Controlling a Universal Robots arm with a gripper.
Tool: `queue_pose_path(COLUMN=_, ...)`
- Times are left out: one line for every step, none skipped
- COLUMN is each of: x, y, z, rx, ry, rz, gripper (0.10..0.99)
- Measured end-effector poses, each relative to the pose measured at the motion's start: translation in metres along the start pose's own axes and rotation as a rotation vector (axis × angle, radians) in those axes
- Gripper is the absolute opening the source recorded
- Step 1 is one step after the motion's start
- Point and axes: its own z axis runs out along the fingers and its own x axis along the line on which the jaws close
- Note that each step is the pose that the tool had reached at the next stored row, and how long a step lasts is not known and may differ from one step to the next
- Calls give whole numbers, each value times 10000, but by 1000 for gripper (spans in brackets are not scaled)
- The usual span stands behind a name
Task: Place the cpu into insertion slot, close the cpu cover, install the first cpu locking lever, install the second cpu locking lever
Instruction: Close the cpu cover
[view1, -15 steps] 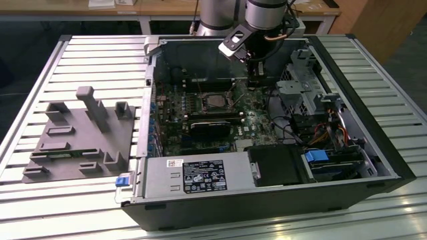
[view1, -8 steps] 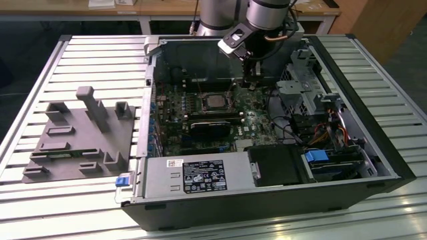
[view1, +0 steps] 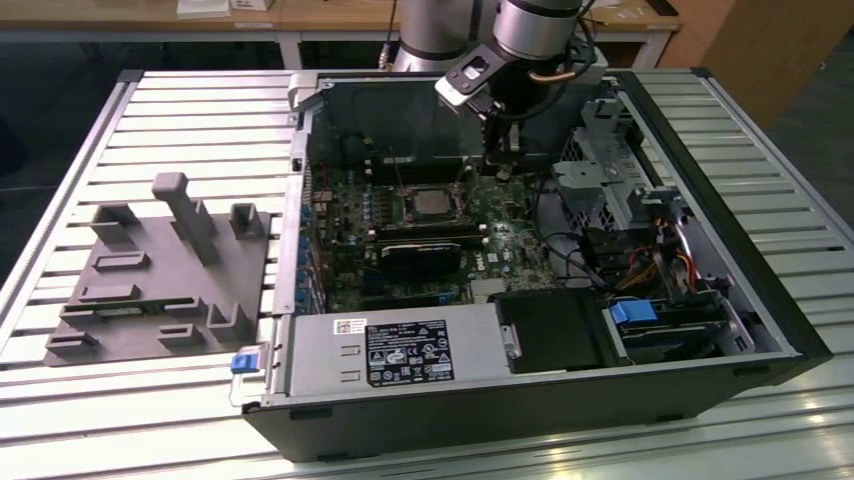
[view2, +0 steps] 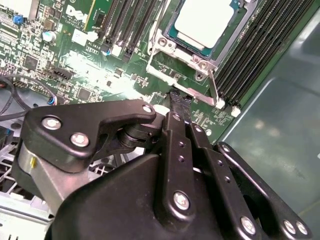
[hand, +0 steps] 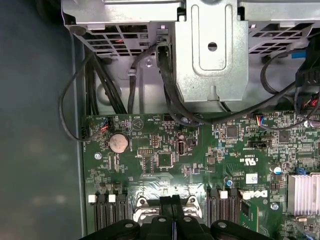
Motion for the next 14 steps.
queue_pose_path(x=0, y=0, z=0, rx=3, ry=0, rz=1, gripper=102)
queue_pose_path(x=0, y=-3, z=0, rx=3, ry=2, rz=1, gripper=102)
queue_pose_path(x=0, y=-8, z=1, rx=3, ry=8, rz=0, gripper=102)
queue_pose_path(x=-1, y=-17, z=2, rx=0, ry=11, rz=-1, gripper=102)
queue_pose_path(x=-1, y=-28, z=3, rx=-4, ry=14, rz=-1, gripper=102)
queue_pose_path(x=-2, y=-41, z=4, rx=-9, ry=18, rz=-1, gripper=102)
queue_pose_path(x=-3, y=-55, z=4, rx=-14, ry=21, rz=-1, gripper=102)
queue_pose_path(x=-3, y=-70, z=6, rx=-21, ry=25, rz=-1, gripper=102)
queue_pose_path(x=-4, y=-85, z=7, rx=-29, ry=28, rz=-2, gripper=102)
queue_pose_path(x=-5, y=-102, z=8, rx=-36, ry=30, rz=-2, gripper=102)
queue_pose_path(x=-6, y=-120, z=9, rx=-44, ry=33, rz=-2, gripper=102)
queue_pose_path(x=-7, y=-137, z=11, rx=-52, ry=34, rz=-1, gripper=102)
queue_pose_path(x=-8, y=-157, z=12, rx=-60, ry=35, rz=-2, gripper=102)
queue_pose_path(x=-9, y=-175, z=13, rx=-66, ry=36, rz=-2, gripper=102)
